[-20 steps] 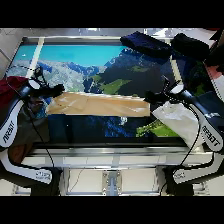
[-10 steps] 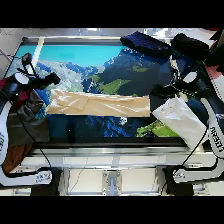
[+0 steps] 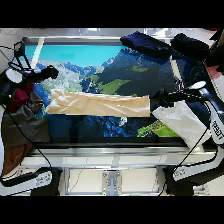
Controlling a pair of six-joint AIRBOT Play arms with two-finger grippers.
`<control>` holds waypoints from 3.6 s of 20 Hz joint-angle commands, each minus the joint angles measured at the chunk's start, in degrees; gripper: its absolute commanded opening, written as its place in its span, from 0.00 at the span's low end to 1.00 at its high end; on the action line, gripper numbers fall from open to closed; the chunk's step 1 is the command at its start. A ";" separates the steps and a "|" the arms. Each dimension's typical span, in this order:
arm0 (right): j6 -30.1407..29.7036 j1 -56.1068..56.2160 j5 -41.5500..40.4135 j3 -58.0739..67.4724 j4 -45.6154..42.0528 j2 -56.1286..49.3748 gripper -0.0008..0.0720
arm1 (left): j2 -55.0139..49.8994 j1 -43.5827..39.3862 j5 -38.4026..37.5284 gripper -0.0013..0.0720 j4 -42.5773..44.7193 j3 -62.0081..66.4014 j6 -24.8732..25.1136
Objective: Fold the shirts.
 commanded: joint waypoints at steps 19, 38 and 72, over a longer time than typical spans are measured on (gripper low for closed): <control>-9.05 10.21 4.61 5.29 16.39 -1.46 0.04 | -11.52 -12.90 -10.23 0.03 -0.04 -0.15 1.07; 8.35 21.05 8.57 29.66 9.01 6.91 0.03 | -12.81 -27.61 -14.16 0.03 -5.66 7.96 10.91; 10.19 28.24 -6.47 21.62 13.70 -19.50 0.87 | 22.40 14.12 -26.45 0.03 7.72 4.15 9.18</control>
